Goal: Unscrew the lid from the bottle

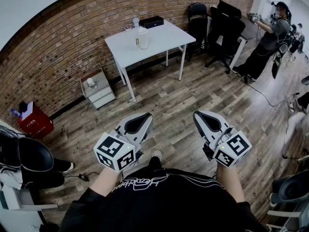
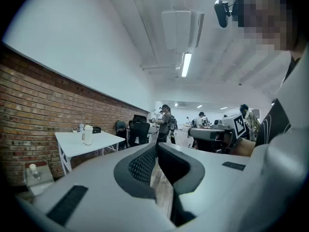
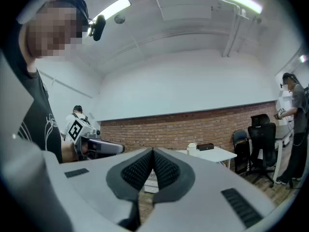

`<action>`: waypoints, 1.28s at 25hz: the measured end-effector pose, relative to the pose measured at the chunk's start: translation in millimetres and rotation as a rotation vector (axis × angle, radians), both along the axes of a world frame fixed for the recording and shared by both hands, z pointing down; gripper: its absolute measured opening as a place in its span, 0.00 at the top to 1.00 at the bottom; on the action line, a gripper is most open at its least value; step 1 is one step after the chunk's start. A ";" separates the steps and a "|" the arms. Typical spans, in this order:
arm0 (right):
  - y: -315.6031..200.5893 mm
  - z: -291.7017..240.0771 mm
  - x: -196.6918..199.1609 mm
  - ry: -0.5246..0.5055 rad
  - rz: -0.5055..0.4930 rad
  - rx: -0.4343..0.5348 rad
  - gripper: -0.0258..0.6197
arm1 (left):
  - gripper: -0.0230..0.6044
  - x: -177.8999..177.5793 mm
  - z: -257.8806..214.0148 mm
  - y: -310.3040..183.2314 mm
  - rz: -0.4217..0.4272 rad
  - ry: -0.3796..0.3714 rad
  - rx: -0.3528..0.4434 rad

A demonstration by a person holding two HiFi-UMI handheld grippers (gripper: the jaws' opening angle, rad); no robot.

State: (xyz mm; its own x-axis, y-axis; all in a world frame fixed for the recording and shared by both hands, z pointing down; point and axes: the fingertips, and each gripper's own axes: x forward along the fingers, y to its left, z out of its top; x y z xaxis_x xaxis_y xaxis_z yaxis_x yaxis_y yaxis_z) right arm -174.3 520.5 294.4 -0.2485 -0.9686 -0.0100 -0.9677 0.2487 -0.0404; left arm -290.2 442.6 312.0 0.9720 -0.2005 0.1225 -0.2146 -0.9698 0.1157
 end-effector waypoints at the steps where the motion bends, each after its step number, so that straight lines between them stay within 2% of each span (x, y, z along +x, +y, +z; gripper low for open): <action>1: 0.8 -0.7 0.6 0.001 0.002 0.000 0.96 | 0.90 0.7 -0.8 0.6 0.002 -0.001 0.002; 8: 0.1 -2.3 6.1 -0.008 -0.009 -0.001 0.96 | 0.90 8.2 -4.4 1.5 0.016 -0.004 0.015; 13: -13.5 1.4 12.0 -0.044 -0.009 0.007 0.97 | 0.89 10.7 1.9 -17.2 0.006 0.008 -0.012; 15: -19.7 6.2 17.5 -0.070 -0.014 -0.004 0.89 | 0.89 12.6 6.0 -28.9 -0.011 0.026 -0.036; 16: -23.3 9.3 20.7 -0.083 -0.019 -0.012 0.81 | 0.86 14.3 8.8 -35.2 -0.017 0.035 -0.048; 18: -32.2 15.3 27.9 -0.091 -0.019 -0.021 0.71 | 0.66 19.3 16.4 -49.8 -0.026 0.044 -0.071; 19: -37.7 18.3 32.1 -0.086 -0.015 -0.025 0.68 | 0.60 22.1 20.6 -58.3 -0.032 0.045 -0.081; 21: -50.5 24.0 42.4 -0.083 -0.008 -0.030 0.60 | 0.56 29.1 28.9 -75.6 -0.039 0.047 -0.093; 23: -65.0 29.3 55.5 -0.101 -0.003 -0.033 0.56 | 0.49 39.7 36.7 -91.0 -0.027 0.043 -0.097; 28: -114.7 42.8 94.6 -0.131 0.021 -0.050 0.47 | 0.42 73.1 51.6 -148.0 -0.023 0.037 -0.108; 32: -170.7 44.9 133.6 -0.156 0.032 -0.062 0.46 | 0.40 110.5 61.3 -216.9 -0.065 0.024 -0.113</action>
State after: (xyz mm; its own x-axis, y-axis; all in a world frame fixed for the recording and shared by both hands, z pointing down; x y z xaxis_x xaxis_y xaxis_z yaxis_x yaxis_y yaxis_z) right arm -40.6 349.8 339.3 -0.2171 -0.9761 0.0135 -0.9560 0.2098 -0.2052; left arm -179.7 225.7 373.2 0.9603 -0.2496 0.1246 -0.2726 -0.9343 0.2298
